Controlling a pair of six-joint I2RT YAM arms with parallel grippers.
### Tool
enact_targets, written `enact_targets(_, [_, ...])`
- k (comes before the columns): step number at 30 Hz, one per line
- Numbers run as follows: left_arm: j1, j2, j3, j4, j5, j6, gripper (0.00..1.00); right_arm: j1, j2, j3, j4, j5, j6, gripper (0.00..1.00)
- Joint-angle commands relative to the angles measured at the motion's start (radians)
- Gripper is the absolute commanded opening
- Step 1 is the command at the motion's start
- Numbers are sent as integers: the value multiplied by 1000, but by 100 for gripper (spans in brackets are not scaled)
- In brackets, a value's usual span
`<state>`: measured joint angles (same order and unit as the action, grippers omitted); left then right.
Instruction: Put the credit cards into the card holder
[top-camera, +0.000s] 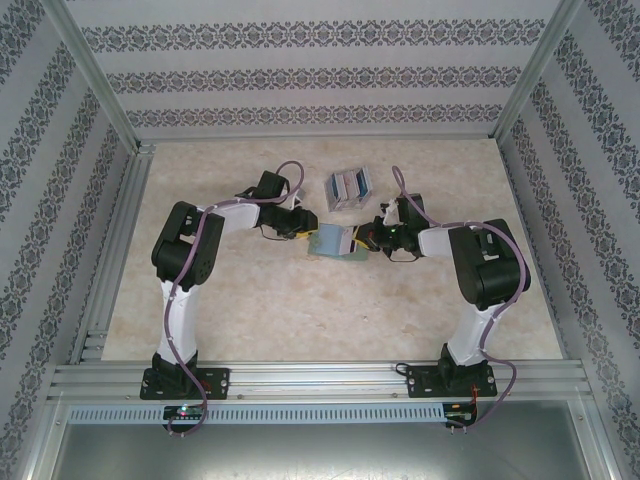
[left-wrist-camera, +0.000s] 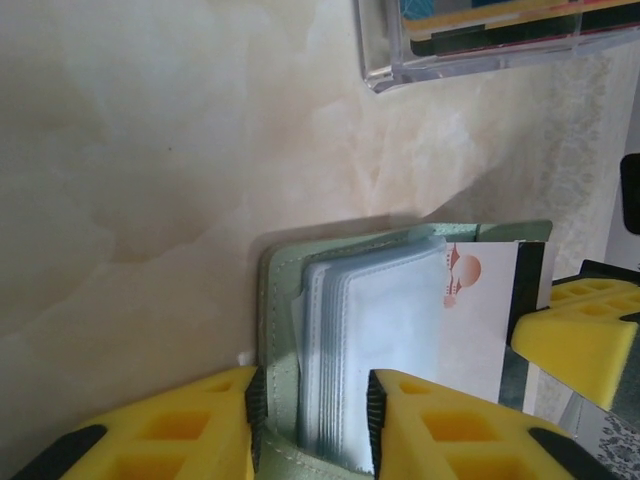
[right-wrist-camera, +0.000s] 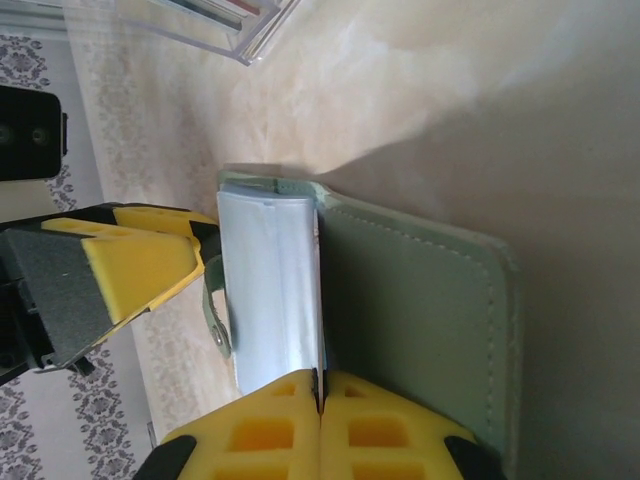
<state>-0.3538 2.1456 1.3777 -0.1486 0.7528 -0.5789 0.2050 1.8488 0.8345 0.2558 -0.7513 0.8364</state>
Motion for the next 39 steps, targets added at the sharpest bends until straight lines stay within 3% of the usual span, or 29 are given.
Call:
enact_targets(1, [-33, -14, -41, -15, 12, 6, 32, 0, -10, -4, 29, -45, 5, 0])
enact_targets(11, [-35, -41, -94, 19, 5, -22, 28, 2, -96, -7, -31, -34, -22, 0])
enact_targets(21, [-43, -48, -106, 21, 0, -28, 28, 4, 2, -6, -43, 5, -69, 0])
enact_targets(39, [-45, -38, -105, 26, 2, -33, 27, 22, 99, 82, -94, -44, -127, 1])
